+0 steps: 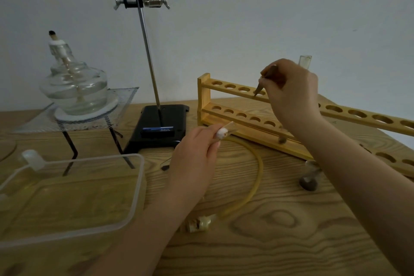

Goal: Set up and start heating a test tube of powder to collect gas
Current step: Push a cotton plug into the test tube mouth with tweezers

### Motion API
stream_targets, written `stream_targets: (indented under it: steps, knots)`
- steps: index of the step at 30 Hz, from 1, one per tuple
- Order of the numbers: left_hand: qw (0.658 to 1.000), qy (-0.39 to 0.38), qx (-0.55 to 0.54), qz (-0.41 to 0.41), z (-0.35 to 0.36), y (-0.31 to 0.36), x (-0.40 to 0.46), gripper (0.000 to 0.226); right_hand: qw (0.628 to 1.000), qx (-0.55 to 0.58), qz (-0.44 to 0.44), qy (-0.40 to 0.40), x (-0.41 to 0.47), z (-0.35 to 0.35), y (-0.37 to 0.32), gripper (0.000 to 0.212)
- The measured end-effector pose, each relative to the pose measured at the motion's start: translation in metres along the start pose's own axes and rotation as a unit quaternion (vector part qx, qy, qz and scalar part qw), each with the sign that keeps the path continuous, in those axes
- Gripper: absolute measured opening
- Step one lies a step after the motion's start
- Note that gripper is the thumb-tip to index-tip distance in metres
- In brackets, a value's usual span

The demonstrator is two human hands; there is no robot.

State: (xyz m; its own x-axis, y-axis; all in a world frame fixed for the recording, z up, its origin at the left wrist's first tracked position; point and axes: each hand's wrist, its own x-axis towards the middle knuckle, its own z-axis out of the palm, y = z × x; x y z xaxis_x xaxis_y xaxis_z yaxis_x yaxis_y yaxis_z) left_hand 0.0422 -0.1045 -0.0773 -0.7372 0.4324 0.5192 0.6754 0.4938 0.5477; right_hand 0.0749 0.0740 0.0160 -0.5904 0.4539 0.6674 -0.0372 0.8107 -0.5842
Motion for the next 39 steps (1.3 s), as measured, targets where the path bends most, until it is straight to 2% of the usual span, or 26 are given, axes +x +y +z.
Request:
stream_targets:
  steps: [22,28,35,39]
  knots:
    - [1.0,0.003,-0.017,0.013,0.002,-0.002,0.003,0.037,0.989,-0.107,0.075,-0.068,0.011,0.024,0.011,0.019]
    - [1.0,0.008,-0.024,-0.002,0.001,-0.006,0.001,0.037,0.987,-0.101,0.096,-0.074,0.009,0.024,0.009,0.039]
    - [1.0,0.009,-0.025,-0.007,-0.002,-0.011,-0.002,0.036,0.987,-0.128,0.032,-0.087,-0.012,0.022,0.003,0.063]
    - [1.0,0.01,-0.021,-0.002,-0.004,-0.011,-0.005,0.035,0.984,-0.147,0.022,-0.096,-0.02,0.02,-0.001,0.067]
